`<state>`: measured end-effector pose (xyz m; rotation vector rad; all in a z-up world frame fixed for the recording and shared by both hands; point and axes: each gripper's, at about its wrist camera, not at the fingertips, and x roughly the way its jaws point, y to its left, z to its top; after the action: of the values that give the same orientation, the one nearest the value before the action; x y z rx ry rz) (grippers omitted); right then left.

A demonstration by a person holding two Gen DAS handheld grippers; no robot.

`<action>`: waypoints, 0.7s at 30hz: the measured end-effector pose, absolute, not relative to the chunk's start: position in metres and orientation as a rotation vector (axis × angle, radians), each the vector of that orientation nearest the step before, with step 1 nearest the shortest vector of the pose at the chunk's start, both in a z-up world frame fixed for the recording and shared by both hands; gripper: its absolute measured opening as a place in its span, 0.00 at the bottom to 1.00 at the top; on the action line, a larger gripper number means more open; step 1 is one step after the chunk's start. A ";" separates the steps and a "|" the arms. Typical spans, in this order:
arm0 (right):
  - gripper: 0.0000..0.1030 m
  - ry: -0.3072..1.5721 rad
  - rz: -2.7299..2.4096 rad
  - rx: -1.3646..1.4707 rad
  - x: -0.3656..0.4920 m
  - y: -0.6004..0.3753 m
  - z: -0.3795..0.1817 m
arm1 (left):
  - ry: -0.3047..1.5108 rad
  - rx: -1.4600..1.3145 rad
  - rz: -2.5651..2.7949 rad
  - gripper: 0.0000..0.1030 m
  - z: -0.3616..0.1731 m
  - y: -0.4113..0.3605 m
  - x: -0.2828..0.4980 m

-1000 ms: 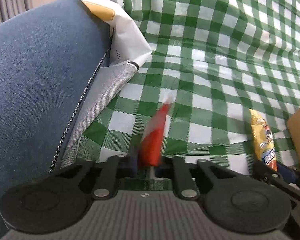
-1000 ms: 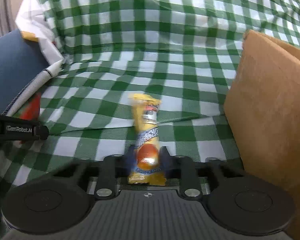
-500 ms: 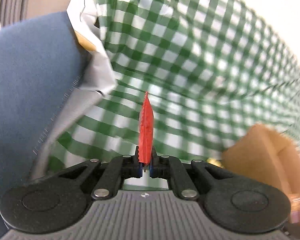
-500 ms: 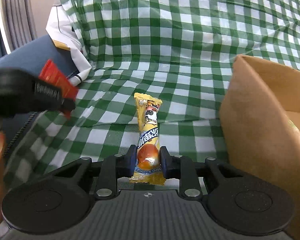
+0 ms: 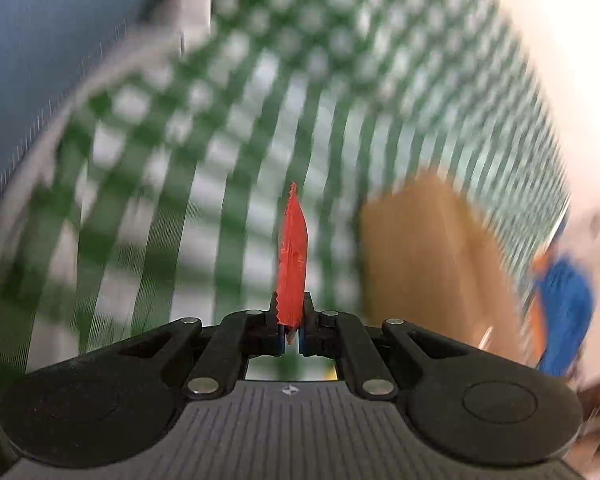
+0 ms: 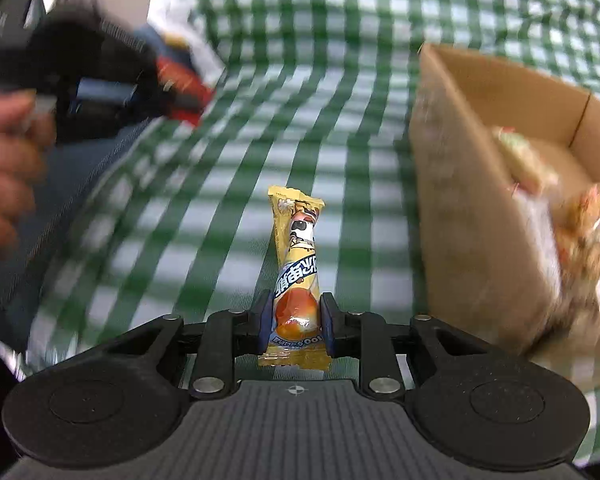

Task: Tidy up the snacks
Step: 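Grasp the red packet with the left tool while the right tool grasps the yellow stick candy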

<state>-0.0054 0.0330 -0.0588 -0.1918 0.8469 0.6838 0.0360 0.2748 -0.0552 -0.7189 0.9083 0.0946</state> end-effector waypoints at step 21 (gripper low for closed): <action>0.45 0.910 0.682 -0.291 -0.003 0.037 -0.081 | 1.115 -0.493 0.208 0.22 -0.076 0.252 0.053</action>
<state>-0.0026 0.0369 -0.0813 -0.2907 0.9095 0.6820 0.0532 0.2516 -0.0761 -0.4927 1.1152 0.2077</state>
